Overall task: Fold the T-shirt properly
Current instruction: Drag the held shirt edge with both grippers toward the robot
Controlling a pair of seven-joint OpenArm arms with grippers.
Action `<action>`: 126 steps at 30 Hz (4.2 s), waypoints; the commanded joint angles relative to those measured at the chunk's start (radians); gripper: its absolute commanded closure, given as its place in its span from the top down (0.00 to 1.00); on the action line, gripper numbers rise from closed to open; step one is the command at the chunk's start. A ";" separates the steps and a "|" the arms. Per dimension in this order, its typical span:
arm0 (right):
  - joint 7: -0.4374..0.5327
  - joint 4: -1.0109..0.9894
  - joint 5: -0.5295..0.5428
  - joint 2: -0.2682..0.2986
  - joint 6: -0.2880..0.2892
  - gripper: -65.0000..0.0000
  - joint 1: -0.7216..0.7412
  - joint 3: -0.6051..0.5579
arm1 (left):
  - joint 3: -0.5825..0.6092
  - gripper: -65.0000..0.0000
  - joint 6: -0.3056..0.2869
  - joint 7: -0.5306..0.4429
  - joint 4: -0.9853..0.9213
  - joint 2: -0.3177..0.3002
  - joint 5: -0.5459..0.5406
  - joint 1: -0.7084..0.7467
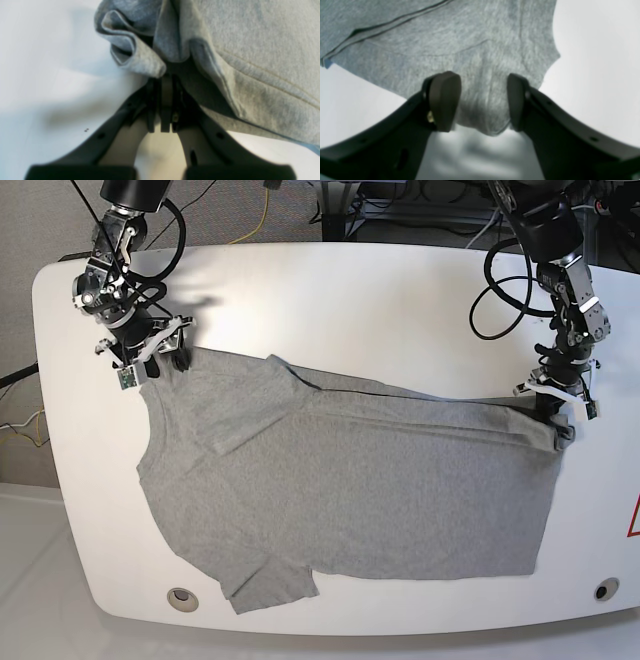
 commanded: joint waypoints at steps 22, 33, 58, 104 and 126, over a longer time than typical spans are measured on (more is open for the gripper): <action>-0.024 0.008 -0.005 0.018 0.001 0.00 -0.022 0.004 | -0.004 0.02 -0.003 -0.006 0.018 -0.016 -0.003 -0.012; -0.024 0.008 -0.011 0.028 0.001 0.00 -0.018 0.004 | -0.002 0.02 -0.001 -0.005 0.061 0.032 0.000 0.039; 0.025 0.000 -0.007 0.074 0.001 0.00 -0.041 0.005 | 0.002 0.02 0.000 -0.003 0.288 0.179 0.003 0.275; 0.028 -0.061 -0.010 0.128 0.001 0.00 -0.141 0.125 | -0.004 0.02 0.000 -0.003 0.411 0.156 0.003 0.558; 0.028 -0.061 -0.014 0.130 0.001 0.00 -0.184 0.194 | -0.004 0.02 -0.003 -0.003 0.410 0.121 0.003 0.653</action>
